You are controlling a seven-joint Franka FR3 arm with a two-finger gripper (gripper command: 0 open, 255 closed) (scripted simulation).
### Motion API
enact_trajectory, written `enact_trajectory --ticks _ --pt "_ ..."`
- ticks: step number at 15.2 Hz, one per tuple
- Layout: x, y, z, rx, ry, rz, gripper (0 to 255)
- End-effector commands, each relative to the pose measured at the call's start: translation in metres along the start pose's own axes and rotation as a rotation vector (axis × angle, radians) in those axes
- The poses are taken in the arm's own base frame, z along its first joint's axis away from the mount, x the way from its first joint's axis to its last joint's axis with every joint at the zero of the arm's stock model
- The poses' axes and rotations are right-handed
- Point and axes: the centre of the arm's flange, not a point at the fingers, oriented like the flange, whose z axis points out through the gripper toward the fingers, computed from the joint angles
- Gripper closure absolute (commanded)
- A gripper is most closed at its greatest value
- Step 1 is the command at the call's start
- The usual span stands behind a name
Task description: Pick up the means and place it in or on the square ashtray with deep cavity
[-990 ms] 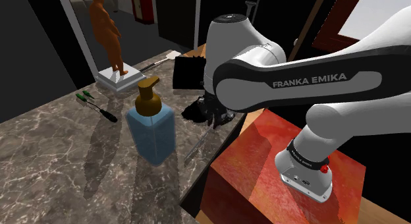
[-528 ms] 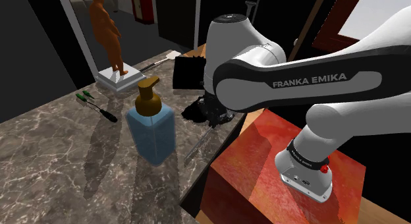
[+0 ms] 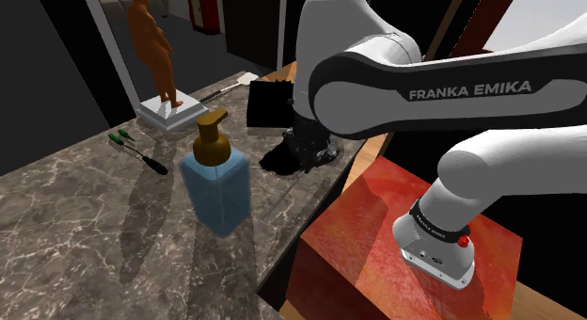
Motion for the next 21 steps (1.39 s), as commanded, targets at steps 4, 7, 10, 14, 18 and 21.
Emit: enact_trajectory --ticks 4,7,10,14,18,21 --pt "0.002 0.0 -0.026 -0.001 0.0 0.0 255" --pt "0.002 0.0 -0.041 -0.001 0.0 0.0 255" --pt "0.003 0.0 -0.057 -0.001 0.0 0.0 255" --pt "0.004 0.0 -0.078 -0.001 0.0 0.0 255" --pt "0.014 -0.01 -0.093 -0.001 0.0 0.0 255" --pt "0.042 -0.038 -0.094 -0.001 0.0 0.0 255"
